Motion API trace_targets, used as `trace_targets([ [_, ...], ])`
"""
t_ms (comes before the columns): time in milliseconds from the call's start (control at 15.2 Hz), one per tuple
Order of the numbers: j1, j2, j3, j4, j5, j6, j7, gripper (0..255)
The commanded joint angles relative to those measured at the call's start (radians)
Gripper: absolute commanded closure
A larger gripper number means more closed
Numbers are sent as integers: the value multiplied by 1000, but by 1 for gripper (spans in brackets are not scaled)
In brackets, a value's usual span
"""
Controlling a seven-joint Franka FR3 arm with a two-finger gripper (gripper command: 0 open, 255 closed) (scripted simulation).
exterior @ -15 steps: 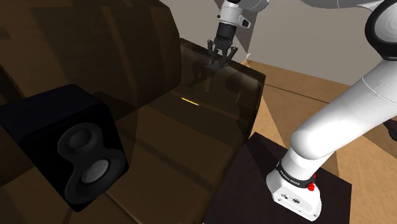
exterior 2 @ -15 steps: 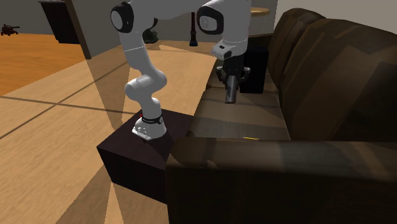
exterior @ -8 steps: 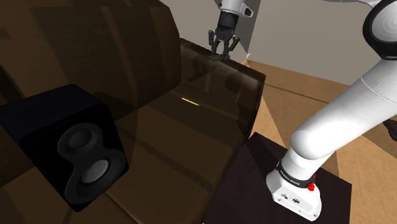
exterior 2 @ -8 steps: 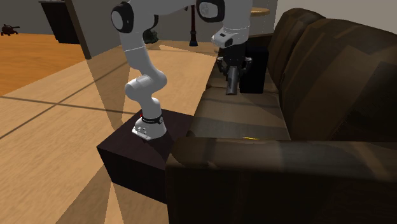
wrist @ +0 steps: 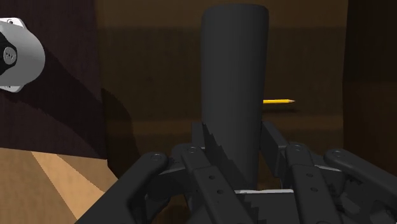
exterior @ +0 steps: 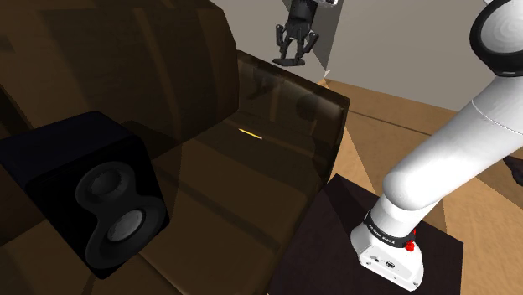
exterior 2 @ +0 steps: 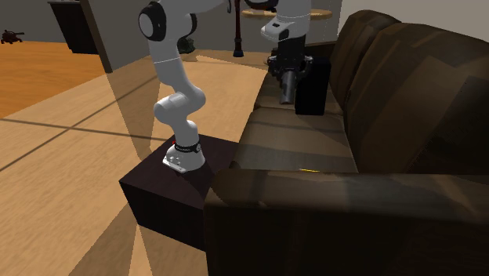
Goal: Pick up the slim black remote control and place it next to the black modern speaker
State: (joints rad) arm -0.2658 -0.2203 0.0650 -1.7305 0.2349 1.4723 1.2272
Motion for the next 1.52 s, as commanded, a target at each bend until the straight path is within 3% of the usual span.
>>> trace_targets([
  [0,0,6,-1,33,0,-26,5,255],
  [198,0,19,-2,78,0,-59,11,255],
  [792,83,-33,135,20,40,1,224,255],
  [1452,174,15,305,68,53,66,477,255],
])
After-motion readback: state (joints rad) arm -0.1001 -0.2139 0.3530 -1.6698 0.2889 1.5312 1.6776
